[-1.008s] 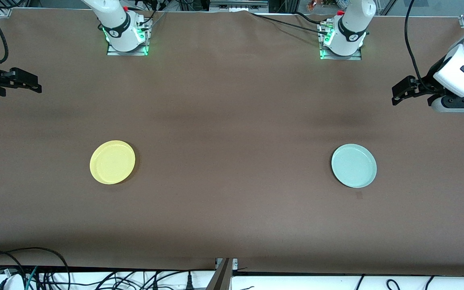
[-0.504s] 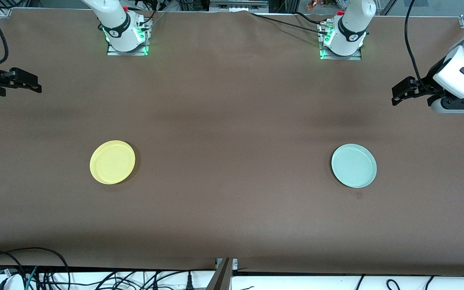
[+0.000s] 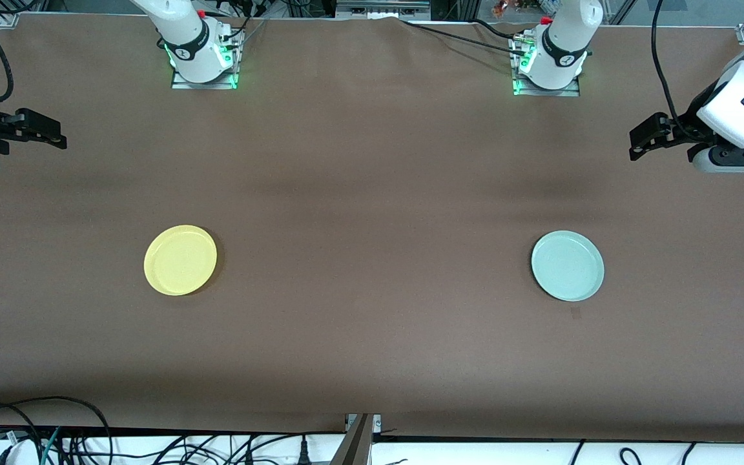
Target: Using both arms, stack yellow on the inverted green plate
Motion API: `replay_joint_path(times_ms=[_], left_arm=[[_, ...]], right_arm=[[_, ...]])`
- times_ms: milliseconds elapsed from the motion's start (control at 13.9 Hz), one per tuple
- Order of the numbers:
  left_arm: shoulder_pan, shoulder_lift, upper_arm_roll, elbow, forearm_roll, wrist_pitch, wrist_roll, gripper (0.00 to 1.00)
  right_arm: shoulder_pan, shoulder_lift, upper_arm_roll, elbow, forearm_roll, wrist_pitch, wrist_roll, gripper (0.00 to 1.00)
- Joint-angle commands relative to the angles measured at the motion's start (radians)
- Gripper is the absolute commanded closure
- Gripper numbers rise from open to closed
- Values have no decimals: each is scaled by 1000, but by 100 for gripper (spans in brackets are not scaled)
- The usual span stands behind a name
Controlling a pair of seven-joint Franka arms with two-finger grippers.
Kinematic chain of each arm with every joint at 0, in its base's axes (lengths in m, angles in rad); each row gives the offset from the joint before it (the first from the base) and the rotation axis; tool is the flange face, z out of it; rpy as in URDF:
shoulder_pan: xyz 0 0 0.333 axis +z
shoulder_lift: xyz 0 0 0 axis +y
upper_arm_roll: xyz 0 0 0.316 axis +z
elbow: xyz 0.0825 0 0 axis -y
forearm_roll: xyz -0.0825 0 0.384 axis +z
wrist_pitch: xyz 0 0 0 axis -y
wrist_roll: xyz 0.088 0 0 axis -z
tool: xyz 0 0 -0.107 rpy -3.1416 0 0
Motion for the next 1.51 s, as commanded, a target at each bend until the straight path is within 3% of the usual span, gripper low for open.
replay_joint_path(times_ms=[0, 288, 576, 1008, 1440], left_arm=[[14, 58, 9, 36, 0, -23, 11, 0], [51, 103, 15, 21, -2, -18, 28, 0], [89, 181, 15, -49, 0, 104, 29, 0], [115, 242, 15, -298, 52, 486, 31, 0], [143, 370, 17, -358, 75, 701, 38, 0]], right_arm=[[-7, -6, 6, -9, -7, 5, 11, 0], [-9, -6, 6, -9, -7, 5, 11, 0], [-9, -6, 6, -9, -7, 5, 11, 0], [-9, -6, 6, -10, -7, 5, 11, 0], [-20, -6, -6, -10, -6, 5, 11, 0]])
